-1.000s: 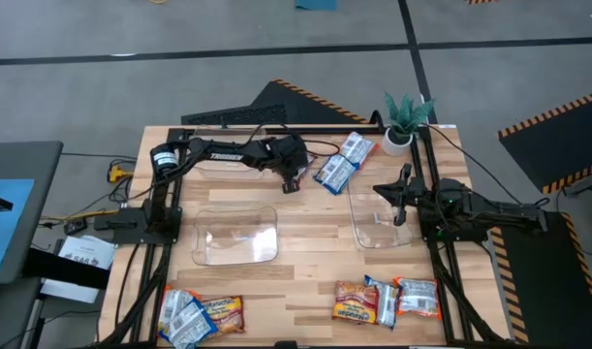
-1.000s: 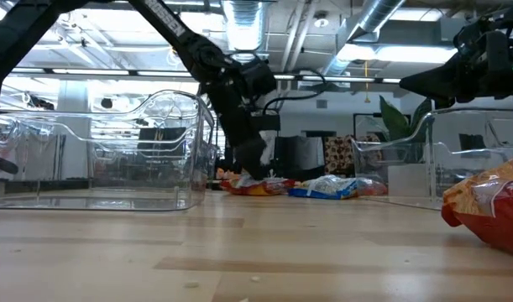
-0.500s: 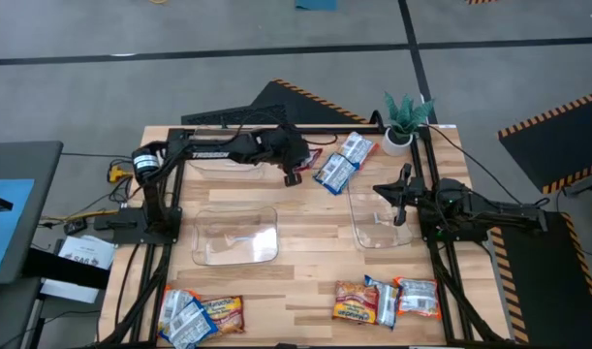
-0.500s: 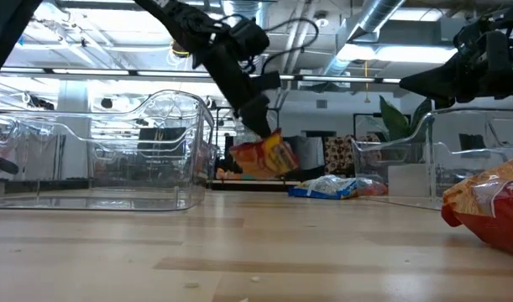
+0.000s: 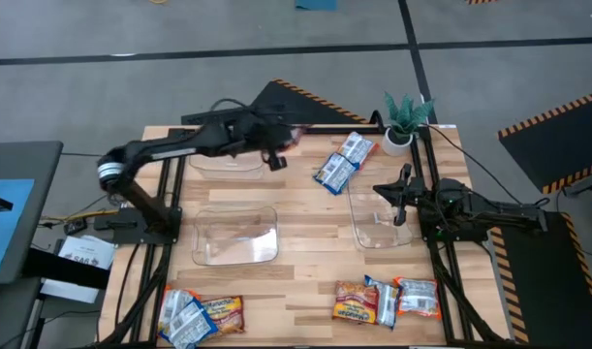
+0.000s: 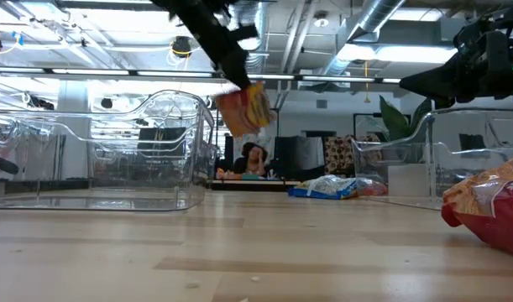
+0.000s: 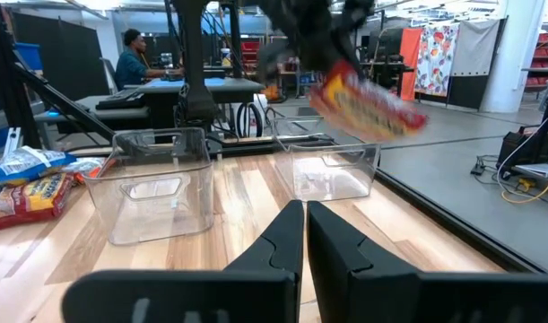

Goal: Sort Maruchan noodles
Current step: Put the top red noodle pack into the top transparent bin

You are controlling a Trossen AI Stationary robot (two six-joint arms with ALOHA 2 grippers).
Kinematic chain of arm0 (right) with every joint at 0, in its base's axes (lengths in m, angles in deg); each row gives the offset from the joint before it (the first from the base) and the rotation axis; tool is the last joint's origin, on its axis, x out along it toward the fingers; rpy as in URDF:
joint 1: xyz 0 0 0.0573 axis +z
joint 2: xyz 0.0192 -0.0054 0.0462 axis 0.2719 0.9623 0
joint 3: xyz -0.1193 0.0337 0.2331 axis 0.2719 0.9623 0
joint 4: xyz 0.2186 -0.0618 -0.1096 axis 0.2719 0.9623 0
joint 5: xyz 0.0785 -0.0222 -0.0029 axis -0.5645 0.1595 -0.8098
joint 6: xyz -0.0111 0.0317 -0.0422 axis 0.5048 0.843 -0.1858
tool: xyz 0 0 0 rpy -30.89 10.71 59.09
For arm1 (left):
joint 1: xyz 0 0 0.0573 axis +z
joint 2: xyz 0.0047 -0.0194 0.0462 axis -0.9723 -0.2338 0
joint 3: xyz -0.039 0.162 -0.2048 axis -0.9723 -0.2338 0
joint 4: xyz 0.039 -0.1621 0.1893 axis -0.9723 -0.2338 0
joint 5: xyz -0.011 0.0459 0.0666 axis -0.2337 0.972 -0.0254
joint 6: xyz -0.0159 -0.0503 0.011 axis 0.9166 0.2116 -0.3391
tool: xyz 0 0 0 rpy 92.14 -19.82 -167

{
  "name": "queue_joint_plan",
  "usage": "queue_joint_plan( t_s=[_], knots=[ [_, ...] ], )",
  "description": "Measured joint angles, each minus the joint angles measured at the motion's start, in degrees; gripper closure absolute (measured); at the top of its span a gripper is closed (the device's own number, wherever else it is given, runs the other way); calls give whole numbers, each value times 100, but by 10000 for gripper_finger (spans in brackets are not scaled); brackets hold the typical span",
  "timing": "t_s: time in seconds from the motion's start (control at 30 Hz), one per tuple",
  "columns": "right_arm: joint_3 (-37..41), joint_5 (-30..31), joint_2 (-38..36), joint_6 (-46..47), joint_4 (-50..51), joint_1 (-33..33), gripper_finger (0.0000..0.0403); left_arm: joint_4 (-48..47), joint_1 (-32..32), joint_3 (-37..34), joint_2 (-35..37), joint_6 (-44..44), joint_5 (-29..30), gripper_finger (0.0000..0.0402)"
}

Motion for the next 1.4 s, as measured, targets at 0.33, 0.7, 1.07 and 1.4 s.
queue_joint_plan(
  t_s=[0.33,0.7,1.07,1.4],
  knots=[
    [0,0,0,0,0,0,360,-1233,116,-703,1838,634,855,401],
    [-1,0,0,0,1,0,360,-759,434,-2884,3974,1337,991,401],
    [0,-2,0,0,2,-2,360,1302,-52,-3051,2505,766,-698,378],
    [0,-2,0,0,2,-2,360,1285,-740,-1732,11,124,-618,238]
  ],
)
